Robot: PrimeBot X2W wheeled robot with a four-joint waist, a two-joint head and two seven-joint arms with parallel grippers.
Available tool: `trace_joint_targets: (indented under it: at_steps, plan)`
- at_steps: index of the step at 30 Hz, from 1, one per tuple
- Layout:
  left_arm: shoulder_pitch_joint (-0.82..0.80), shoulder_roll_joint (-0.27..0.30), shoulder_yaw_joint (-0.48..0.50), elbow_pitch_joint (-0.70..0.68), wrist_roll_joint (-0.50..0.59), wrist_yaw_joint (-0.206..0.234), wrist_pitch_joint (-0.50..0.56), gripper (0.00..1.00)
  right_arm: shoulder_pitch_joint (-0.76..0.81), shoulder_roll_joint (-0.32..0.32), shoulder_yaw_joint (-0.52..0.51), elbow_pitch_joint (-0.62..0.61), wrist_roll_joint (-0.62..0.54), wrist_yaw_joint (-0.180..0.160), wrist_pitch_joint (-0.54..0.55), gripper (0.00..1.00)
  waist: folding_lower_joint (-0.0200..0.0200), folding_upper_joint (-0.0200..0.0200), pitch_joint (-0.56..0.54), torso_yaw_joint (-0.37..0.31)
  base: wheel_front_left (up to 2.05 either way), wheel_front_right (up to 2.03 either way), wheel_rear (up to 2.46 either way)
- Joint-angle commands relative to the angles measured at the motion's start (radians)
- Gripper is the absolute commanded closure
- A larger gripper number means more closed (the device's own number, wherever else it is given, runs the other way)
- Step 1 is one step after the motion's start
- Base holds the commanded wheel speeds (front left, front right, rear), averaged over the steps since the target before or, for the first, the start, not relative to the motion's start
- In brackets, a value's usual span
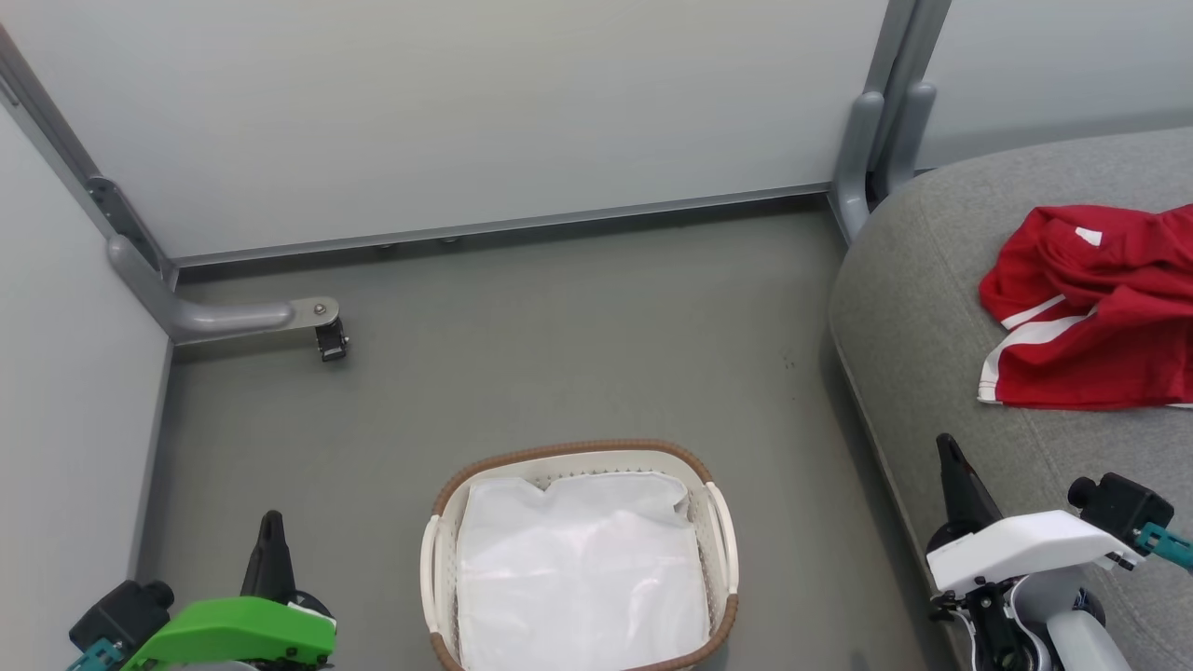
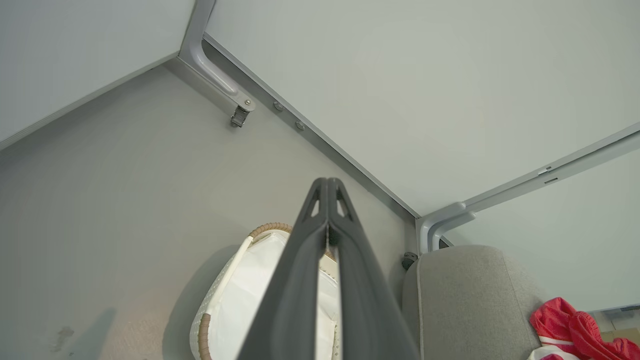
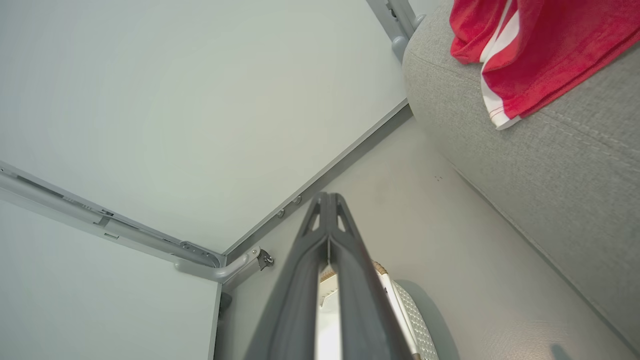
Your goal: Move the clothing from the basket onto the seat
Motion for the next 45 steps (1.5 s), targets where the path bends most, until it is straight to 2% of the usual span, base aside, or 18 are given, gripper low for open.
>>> trace_joint_targets:
  at_steps: [1,25,45]
  plan:
    - [-0.030,0.005,0.008,-0.017,-0.034,-0.007,0.008,1.00,-0.003,-0.005,-0.007,-0.017,0.035,0.000,0.009,1.00,0.0000,0.0000,0.000,0.000,0.00,0.00,0.00]
    - [-0.054,0.006,0.037,-0.043,-0.313,-0.032,0.083,1.00,0.004,-0.007,-0.044,-0.045,0.326,0.000,0.083,1.00,0.0000,0.0000,-0.008,0.006,0.00,0.00,0.00]
    - [-0.069,0.006,0.056,-0.060,-0.493,-0.047,0.131,1.00,0.008,-0.008,-0.067,-0.063,0.516,-0.001,0.131,1.00,0.0000,0.0000,-0.015,0.010,0.00,0.00,0.00]
